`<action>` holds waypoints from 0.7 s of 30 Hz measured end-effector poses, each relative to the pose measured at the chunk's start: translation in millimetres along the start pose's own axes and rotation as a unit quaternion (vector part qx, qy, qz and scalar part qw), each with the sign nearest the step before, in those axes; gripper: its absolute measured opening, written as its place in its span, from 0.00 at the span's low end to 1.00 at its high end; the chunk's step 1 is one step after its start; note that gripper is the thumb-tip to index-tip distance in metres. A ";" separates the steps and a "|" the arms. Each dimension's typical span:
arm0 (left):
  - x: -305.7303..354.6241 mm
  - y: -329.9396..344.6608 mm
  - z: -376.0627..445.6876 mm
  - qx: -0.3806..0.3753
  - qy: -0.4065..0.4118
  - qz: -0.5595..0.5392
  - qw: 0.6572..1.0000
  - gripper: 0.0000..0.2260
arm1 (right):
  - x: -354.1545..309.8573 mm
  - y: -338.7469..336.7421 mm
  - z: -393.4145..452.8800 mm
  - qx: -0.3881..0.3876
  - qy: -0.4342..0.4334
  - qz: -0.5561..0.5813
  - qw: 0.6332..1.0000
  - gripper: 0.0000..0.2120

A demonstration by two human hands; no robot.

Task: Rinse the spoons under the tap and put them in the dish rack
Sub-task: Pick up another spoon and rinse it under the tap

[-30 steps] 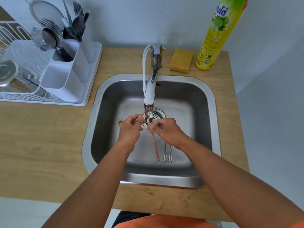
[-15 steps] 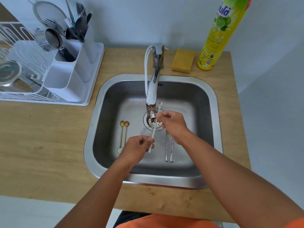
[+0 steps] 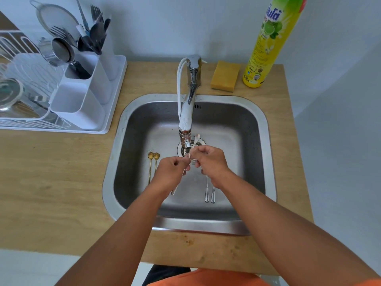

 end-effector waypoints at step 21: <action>-41.7 5.7 -7.4 -0.155 -0.250 -0.182 0.938 0.13 | 25.8 7.9 2.1 -0.060 0.122 0.214 0.967 0.07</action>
Point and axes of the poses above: each hand's wrist, its own z-axis towards the middle knuckle, its own y-axis out of the palm, x = y × z, the point moved 7 cm from there along z, towards the middle knuckle, and after that the axes turned 12 degrees about -y, right-handed, at the moved point
